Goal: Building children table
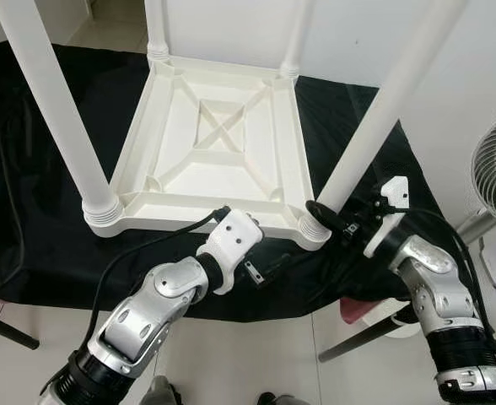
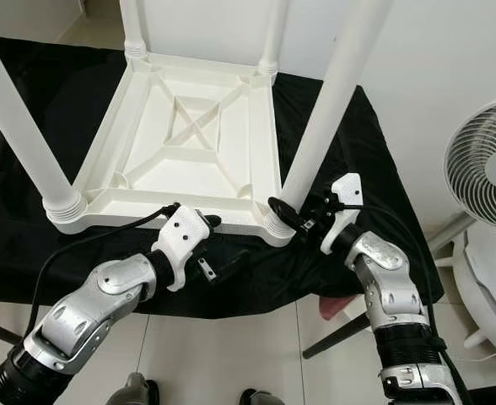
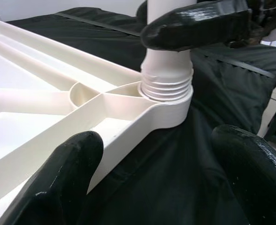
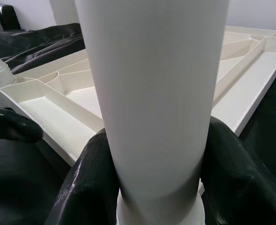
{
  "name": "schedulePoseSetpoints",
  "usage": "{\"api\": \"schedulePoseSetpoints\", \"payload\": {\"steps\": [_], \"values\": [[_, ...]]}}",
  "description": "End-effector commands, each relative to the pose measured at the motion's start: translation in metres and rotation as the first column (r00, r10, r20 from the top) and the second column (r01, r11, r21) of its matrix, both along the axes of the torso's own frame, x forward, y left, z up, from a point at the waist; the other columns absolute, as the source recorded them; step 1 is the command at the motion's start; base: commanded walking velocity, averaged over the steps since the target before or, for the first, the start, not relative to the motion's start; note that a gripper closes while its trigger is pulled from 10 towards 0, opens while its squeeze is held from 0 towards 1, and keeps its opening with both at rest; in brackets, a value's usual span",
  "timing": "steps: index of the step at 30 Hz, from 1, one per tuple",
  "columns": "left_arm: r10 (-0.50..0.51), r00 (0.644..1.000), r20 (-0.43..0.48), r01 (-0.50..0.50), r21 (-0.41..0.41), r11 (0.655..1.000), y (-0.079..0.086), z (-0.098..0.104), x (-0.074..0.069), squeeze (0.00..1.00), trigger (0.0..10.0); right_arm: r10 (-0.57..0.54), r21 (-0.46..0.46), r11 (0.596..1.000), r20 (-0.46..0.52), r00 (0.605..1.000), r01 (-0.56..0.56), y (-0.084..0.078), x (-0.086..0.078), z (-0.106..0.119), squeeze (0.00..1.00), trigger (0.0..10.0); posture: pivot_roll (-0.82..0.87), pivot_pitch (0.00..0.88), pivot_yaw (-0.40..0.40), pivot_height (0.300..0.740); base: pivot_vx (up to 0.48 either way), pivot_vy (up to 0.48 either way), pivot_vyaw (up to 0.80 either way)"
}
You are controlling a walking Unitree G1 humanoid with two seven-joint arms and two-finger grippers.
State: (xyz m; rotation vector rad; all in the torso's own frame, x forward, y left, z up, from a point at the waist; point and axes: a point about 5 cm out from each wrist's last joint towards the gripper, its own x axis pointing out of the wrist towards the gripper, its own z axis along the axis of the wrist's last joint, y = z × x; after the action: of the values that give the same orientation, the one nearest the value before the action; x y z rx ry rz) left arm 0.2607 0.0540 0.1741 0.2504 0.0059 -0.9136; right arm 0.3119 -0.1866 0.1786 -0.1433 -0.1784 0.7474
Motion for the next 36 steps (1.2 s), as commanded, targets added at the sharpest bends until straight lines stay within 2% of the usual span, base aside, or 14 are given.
{"api": "schedulePoseSetpoints", "payload": {"steps": [1, 8, 10, 14, 15, 19, 23, 27, 28, 30, 31, 32, 33, 36], "values": [[-0.1, 0.995, -0.023, 0.1, 0.003, 0.995, -0.004, 0.002, -0.004, 0.0, 10.0, -0.039, 0.015, 0.999, -0.056, 0.998, 0.04, -0.002, -0.004, -0.009, 0.0, 0.0, 0.06, 0.114, -0.089, 0.74, 0.0, 0.0, 0.0], [-0.087, 0.996, -0.024, 0.087, -0.007, 0.996, -0.004, 0.003, -0.003, 0.0, 10.0, -0.134, 0.081, 0.987, -0.067, 0.989, 0.139, 0.007, -0.004, -0.008, 0.0, 0.0, 0.05, 0.116, -0.088, 0.74, 0.0, 0.0, 0.0], [-0.077, 0.997, -0.027, 0.076, -0.018, 0.997, -0.005, 0.003, -0.003, 0.0, 10.0, -0.234, 0.117, 0.963, -0.091, 0.968, 0.244, 0.019, -0.004, -0.011, 0.0, 0.0, 0.05, 0.125, -0.086, 0.74, 0.0, 0.0, 0.0], [-0.07, 0.997, -0.027, 0.07, -0.032, 0.997, -0.006, 0.004, -0.003, 0.0, 10.0, -0.294, 0.158, 0.938, -0.108, 0.95, 0.308, 0.033, -0.008, -0.013, 0.0, 0.0, 0.04, 0.129, -0.083, 0.74, 0.0, 0.0, 0.0], [-0.065, 0.998, -0.026, 0.064, -0.049, 0.997, -0.008, 0.005, -0.002, 0.0, 10.0, -0.351, 0.206, 0.904, -0.146, 0.925, 0.376, 0.046, -0.01, -0.015, 0.0, 0.0, 0.04, 0.129, -0.083, 0.74, 0.0, 0.0, 0.0], [-0.062, 0.998, -0.026, 0.061, -0.063, 0.996, -0.01, 0.007, -0.002, 0.0, 10.0, -0.457, 0.253, 0.825, -0.225, 0.861, 0.504, 0.062, -0.011, -0.018, 0.0, 0.0, 0.04, 0.13, -0.082, 0.74, 0.0, 0.0, 0.0], [-0.051, 0.998, -0.028, 0.049, -0.073, 0.996, -0.011, 0.007, 0.0, 0.0, 10.0, -0.516, 0.257, 0.78, -0.253, 0.818, 0.571, 0.073, -0.009, -0.018, 0.0, 0.0, 0.03, 0.127, -0.086, 0.74, 0.0, 0.0, 0.0], [-0.048, 0.998, -0.028, 0.046, -0.074, 0.996, -0.011, 0.007, 0.001, 0.0, 10.0, -0.526, 0.257, 0.771, -0.261, 0.81, 0.583, 0.075, -0.009, -0.018, 0.0, 0.0, 0.03, 0.127, -0.086, 0.74, 0.0, 0.0, 0.0], [-0.036, 0.999, -0.027, 0.034, -0.085, 0.996, -0.011, 0.008, 0.002, 0.0, 10.0, -0.531, 0.26, 0.767, -0.255, 0.808, 0.586, 0.079, -0.009, -0.016, 0.0, 10.0, 0.03, 0.121, -0.095, 0.74, 0.0, 0.0, 0.0], [-0.028, 0.999, -0.026, 0.026, -0.093, 0.995, -0.012, 0.009, 0.003, 0.0, 10.0, -0.533, 0.263, 0.767, -0.248, 0.809, 0.586, 0.082, -0.009, -0.014, 0.0, 10.0, 0.03, 0.121, -0.095, 0.74, 0.0, 0.0, 0.0], [-0.021, 0.999, -0.025, 0.018, -0.099, 0.995, -0.012, 0.009, 0.003, 0.0, 10.0, -0.514, 0.272, 0.778, -0.244, 0.822, 0.567, 0.084, -0.01, -0.013, 0.11, 10.0, 0.03, 0.117, -0.1, 0.74, 0.0, 0.0, 0.0], [-0.021, 0.999, -0.025, 0.018, -0.099, 0.995, -0.012, 0.009, 0.003, 0.0, 10.0, -0.514, 0.272, 0.778, -0.244, 0.822, 0.567, 0.084, -0.01, -0.013, 0.11, 10.0, 0.03, 0.117, -0.1, 0.74, 0.0, 0.0, 0.0], [-0.016, 1.0, -0.026, 0.013, -0.104, 0.994, -0.012, 0.01, 0.004, 0.0, 10.0, -0.502, 0.278, 0.788, -0.227, 0.835, 0.549, 0.082, -0.01, -0.011, 1.0, 10.0, 0.03, 0.117, -0.1, 0.74, 0.0, 0.0, 0.0], [-0.014, 1.0, -0.025, 0.011, -0.105, 0.994, -0.012, 0.009, 0.004, 0.0, 10.0, -0.448, 0.284, 0.825, -0.196, 0.872, 0.488, 0.078, -0.01, -0.008, 1.0, 10.0, 0.03, 0.111, -0.103, 0.74, 0.0, 0.0, 0.0]]}}
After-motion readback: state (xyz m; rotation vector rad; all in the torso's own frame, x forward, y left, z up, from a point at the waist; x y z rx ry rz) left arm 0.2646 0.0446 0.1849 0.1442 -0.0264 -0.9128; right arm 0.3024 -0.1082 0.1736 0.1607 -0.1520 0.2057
